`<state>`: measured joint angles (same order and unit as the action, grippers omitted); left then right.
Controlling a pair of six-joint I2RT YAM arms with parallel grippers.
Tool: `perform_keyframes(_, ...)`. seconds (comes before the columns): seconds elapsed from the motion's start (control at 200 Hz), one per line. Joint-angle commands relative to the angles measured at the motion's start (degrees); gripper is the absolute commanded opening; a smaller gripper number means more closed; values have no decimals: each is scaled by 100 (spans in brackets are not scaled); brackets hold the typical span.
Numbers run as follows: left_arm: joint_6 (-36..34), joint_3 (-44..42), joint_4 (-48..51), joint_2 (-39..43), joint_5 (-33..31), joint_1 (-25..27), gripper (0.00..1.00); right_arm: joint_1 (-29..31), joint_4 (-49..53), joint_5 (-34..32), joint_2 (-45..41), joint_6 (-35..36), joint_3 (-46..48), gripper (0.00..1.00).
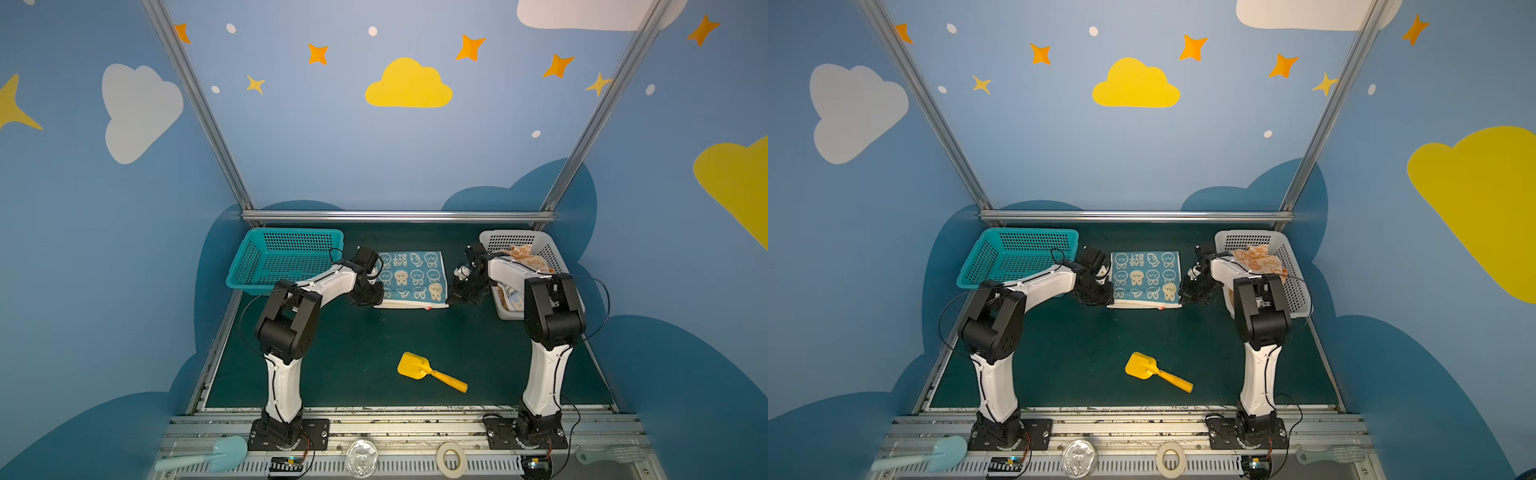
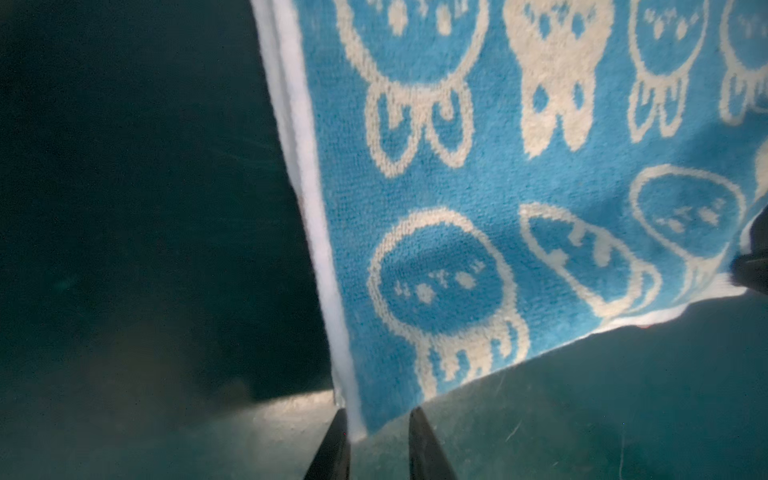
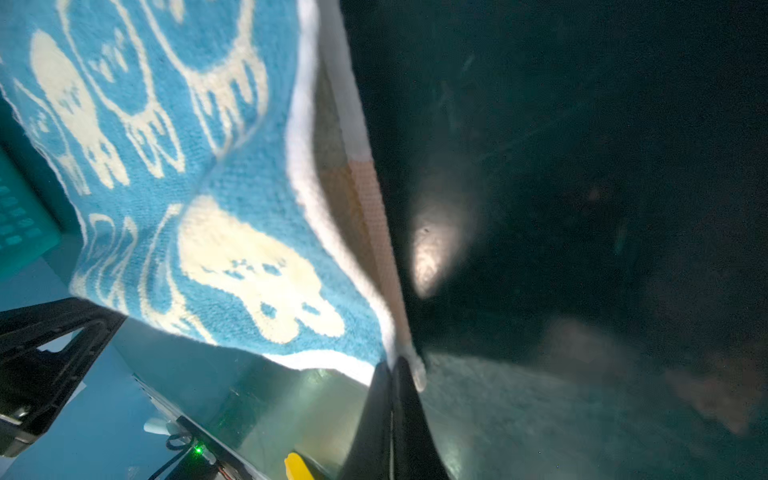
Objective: Fold and stack the towels
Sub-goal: 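Lower the folded edge onto the towel and open both grippers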
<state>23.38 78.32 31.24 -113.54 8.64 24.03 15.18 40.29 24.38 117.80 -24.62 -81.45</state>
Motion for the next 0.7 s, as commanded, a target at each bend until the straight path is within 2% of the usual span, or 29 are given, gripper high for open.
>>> perform_keyframes(0.0,-78,-105,-68,-94,-127,14,26,60,0,-62,120,2,-56,2)
perform_keyframes(0.295,-142,-164,-400,-181,-541,14,20,77,-22,-91,191,29,-7,1)
perform_keyframes(0.486,-106,-204,-560,-235,-509,31,17,81,-21,-137,191,45,37,2)
perform_keyframes(0.591,-112,-204,-547,-252,-495,75,14,80,-70,-144,83,45,89,8)
perform_keyframes(0.696,-110,-237,-538,-236,-491,118,14,66,-92,-190,-106,11,137,24)
